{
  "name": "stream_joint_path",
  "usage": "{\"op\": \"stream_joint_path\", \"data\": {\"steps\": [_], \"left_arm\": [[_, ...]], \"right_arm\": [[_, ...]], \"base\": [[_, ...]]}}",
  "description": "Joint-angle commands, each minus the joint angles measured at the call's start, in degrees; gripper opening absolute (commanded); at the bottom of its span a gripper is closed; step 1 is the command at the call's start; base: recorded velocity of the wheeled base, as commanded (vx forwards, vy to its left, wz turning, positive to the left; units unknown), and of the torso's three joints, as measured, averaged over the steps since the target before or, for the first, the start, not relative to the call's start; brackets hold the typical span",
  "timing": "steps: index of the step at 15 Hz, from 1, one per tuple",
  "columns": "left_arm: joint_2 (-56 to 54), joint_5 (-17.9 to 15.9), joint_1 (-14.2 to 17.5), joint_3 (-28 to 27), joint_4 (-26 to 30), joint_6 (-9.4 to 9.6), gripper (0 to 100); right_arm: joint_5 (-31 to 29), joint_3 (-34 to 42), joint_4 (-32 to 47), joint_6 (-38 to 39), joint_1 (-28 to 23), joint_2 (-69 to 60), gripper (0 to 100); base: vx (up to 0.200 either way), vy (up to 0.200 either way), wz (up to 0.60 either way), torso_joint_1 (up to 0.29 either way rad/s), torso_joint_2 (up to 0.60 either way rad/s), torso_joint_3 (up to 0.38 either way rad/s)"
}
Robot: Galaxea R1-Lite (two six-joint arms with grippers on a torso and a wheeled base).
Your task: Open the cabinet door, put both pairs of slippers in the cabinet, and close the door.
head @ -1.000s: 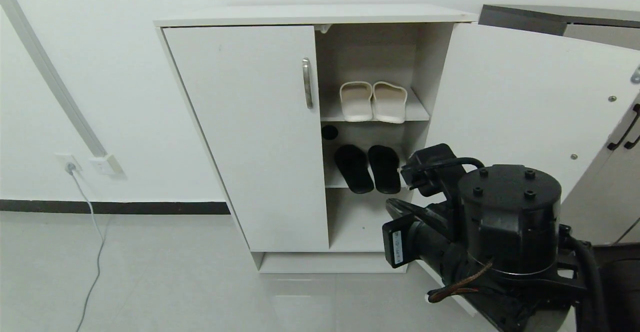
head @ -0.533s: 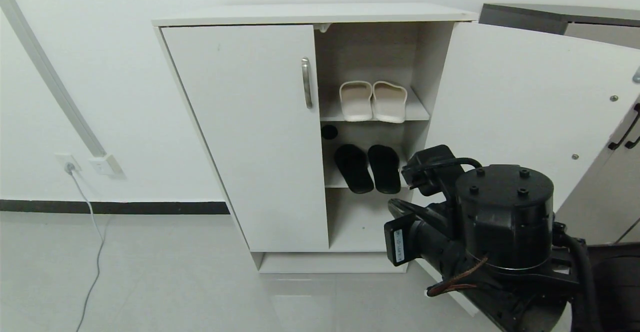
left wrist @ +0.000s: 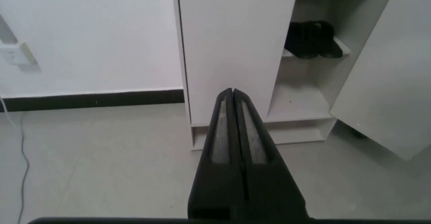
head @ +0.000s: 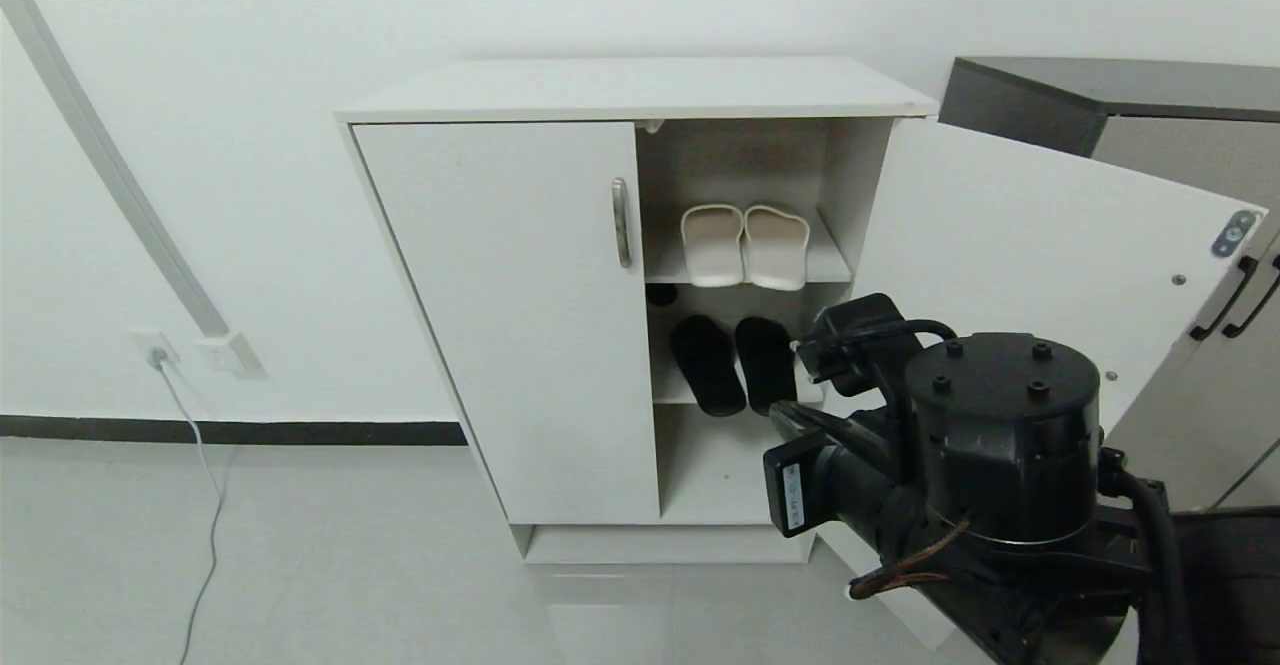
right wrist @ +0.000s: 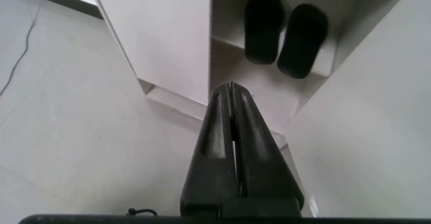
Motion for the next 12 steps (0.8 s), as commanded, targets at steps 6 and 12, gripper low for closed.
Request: {"op": "stream_joint_path", "data": {"steps": [6,12], "left_arm": [[0.0,0.0,0.0,0.0,0.0,0.02,0],[0.0,0.0,0.0,0.0,0.0,0.02,0]], "right_arm": [[0.3,0.1,0.0,0.0,0.0,0.1,0],[0.3,0.1,0.0,0.0,0.0,0.1,0]], "base": [[0.000,0.000,0.00,0.125,-0.46,-0.343],[0.000,0.000,0.00,0.166,-0.48,-0.321]]}}
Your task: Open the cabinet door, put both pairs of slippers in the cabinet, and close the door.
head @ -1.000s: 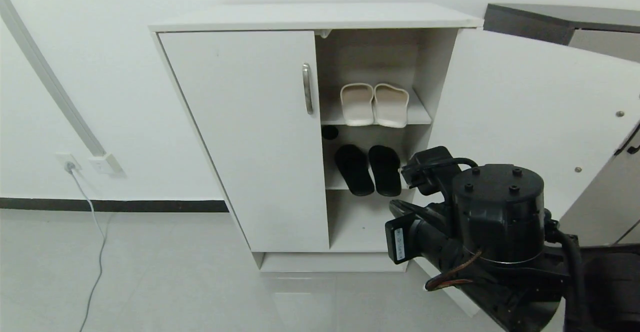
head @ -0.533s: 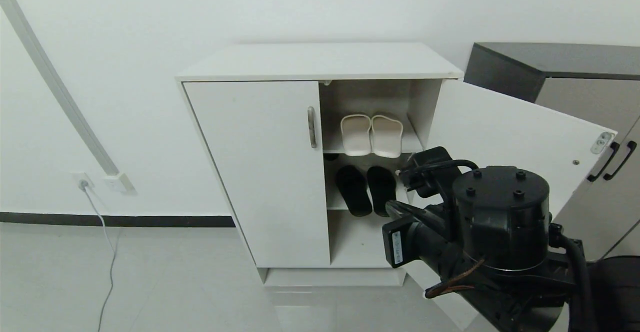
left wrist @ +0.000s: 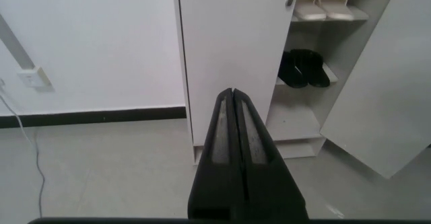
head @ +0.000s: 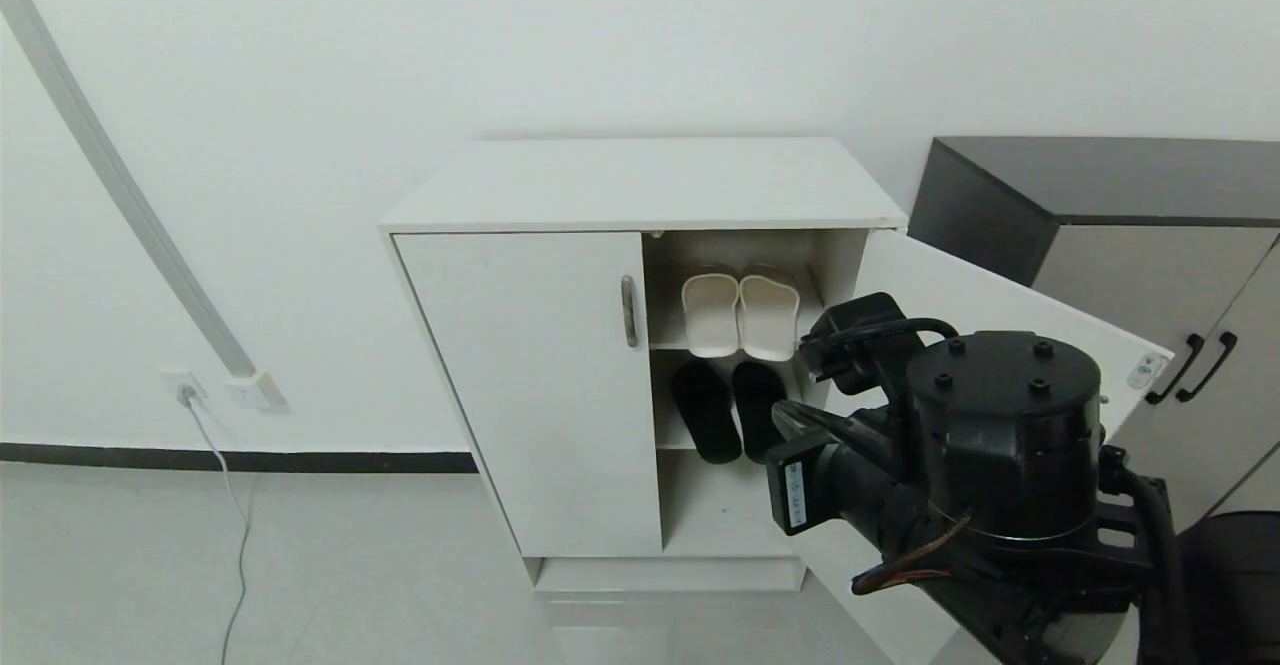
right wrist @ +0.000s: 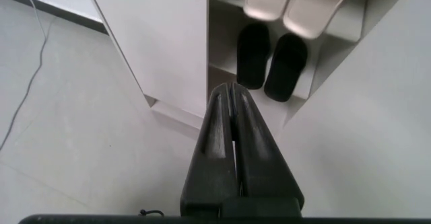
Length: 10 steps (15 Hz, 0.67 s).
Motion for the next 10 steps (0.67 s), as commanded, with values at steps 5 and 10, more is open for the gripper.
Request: {"op": "stream_joint_path", "data": {"steps": [5,10], "left_arm": [[0.0,0.0,0.0,0.0,0.0,-0.01,0],[0.0,0.0,0.0,0.0,0.0,0.08,0]], "right_arm": [[0.0,0.0,0.0,0.0,0.1,0.1,0],[0.0,0.0,0.0,0.0,0.1,0.1,0]], "base": [[0.000,0.000,0.00,0.207,-0.51,-0.314],[0.000,0.000,0.00,0.236,-0.55,-0.323]]}}
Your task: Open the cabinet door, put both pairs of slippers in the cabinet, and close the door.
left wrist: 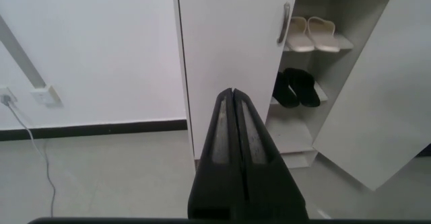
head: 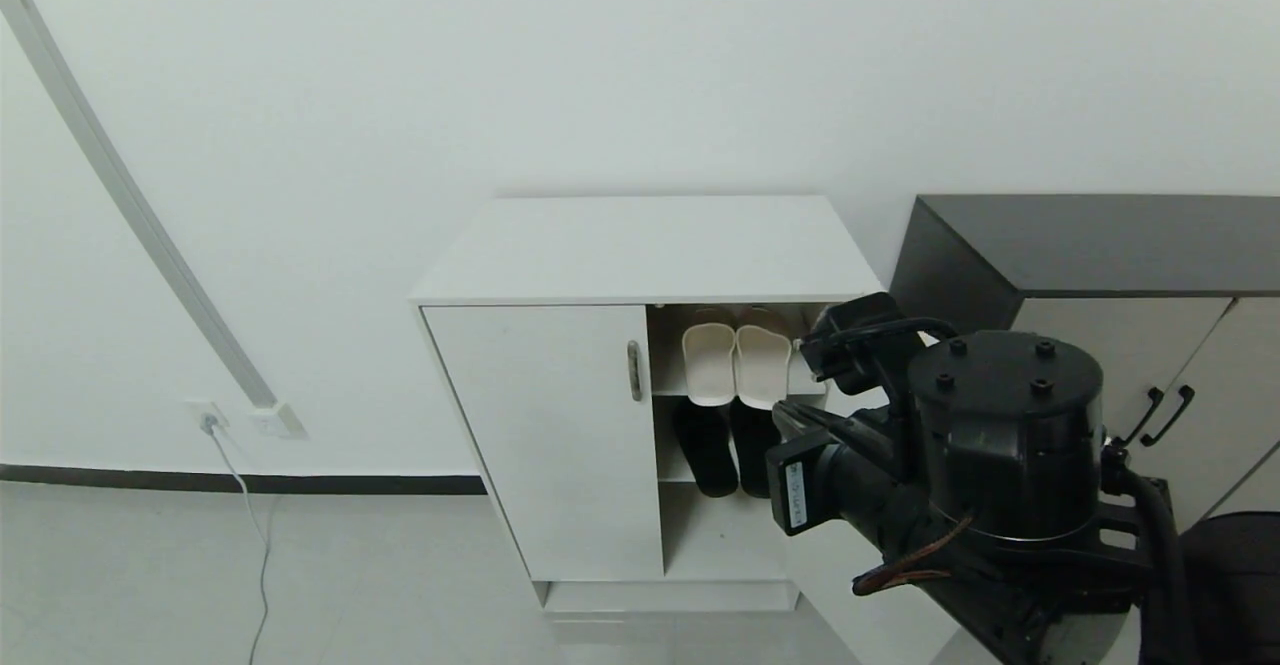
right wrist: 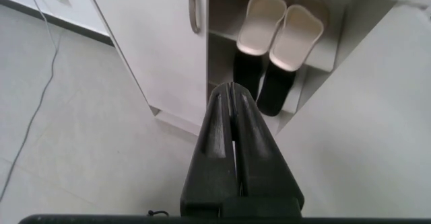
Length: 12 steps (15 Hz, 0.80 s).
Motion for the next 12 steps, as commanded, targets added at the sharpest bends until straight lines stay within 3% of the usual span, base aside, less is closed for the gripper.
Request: {"op": "stream_joint_path", "data": {"steps": [1,8,12], "left_arm": [[0.0,0.0,0.0,0.0,0.0,0.04,0],[0.0,0.0,0.0,0.0,0.0,0.04,0],[0.0,0.0,0.0,0.0,0.0,0.04,0]], "right_arm": [[0.1,0.0,0.0,0.0,0.0,0.1,0],[1.2,0.2,-0.1,0.2,-0.3,-0.1,0],[1.3,0.7,-0.1,0.1,-0.4,0.1,0]], "base": [[0.000,0.000,0.00,0.246,-0.57,-0.325],[0.000,0.000,0.00,0.233,-0.52,-0.289],[0.000,0.000,0.00,0.024,-0.05,-0.029]]}}
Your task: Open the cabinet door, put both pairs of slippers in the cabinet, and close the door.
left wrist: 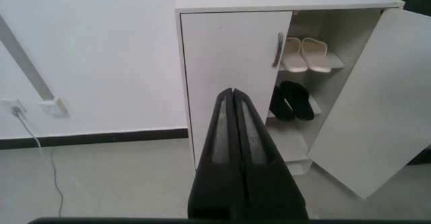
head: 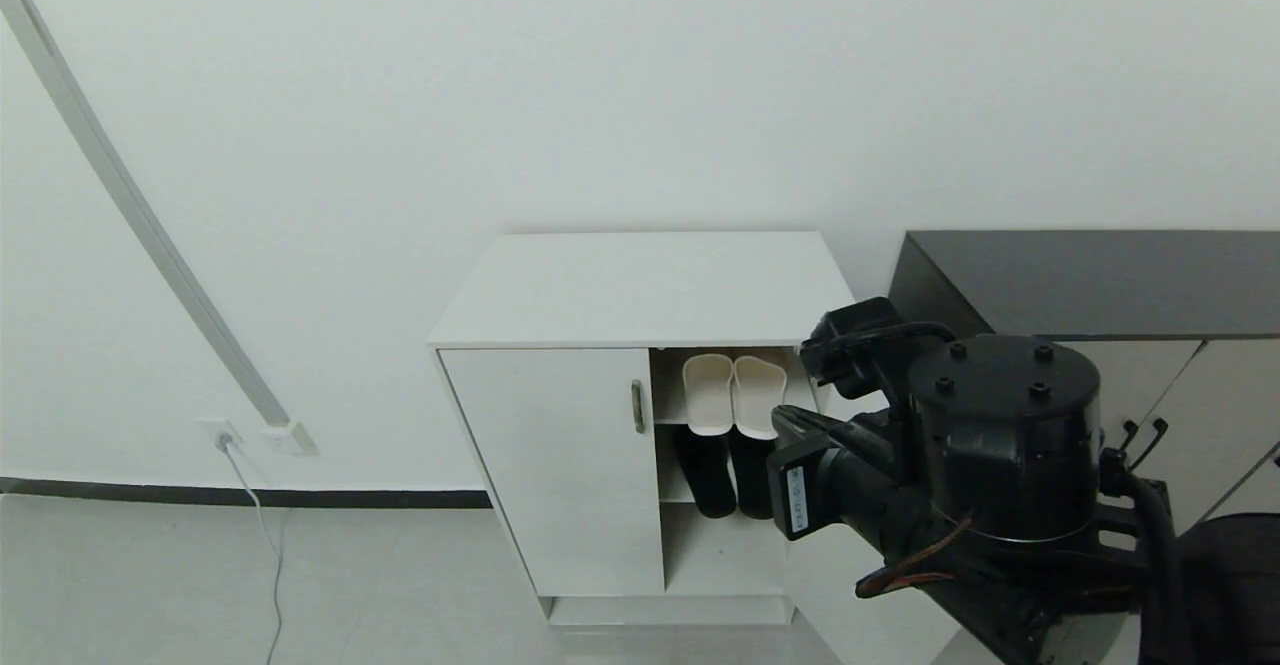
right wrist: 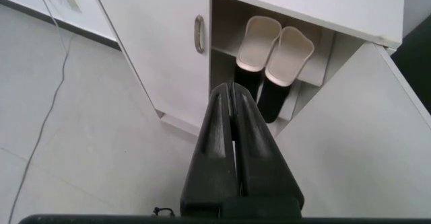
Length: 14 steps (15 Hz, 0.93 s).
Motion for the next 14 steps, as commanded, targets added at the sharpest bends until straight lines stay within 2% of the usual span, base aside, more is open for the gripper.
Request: {"op": "stream_joint_path", "data": {"steps": [1,2,10,14], "left_arm": [[0.0,0.0,0.0,0.0,0.0,-0.07,0],[0.0,0.0,0.0,0.0,0.0,-0.07,0],[0.0,0.0,0.0,0.1,0.0,-0.07,0],[0.0,0.0,0.0,0.0,0.0,0.02,0]], "right_arm": [[0.0,0.1,0.0,0.0,0.0,0.1,0],[0.0,0.2,0.0,0.0,0.0,0.1,0],[1.2,0.2,0.0,0.0,-1.0,0.1,0],[1.1,0.1,0.0,-0.2,-2.0,0.6,0]], "base": [[0.000,0.000,0.00,0.000,0.00,0.000],[0.000,0.000,0.00,0.000,0.00,0.000],[0.000,0.000,-0.60,0.005,0.00,0.001],[0.000,0.000,0.00,0.000,0.00,0.000]]}}
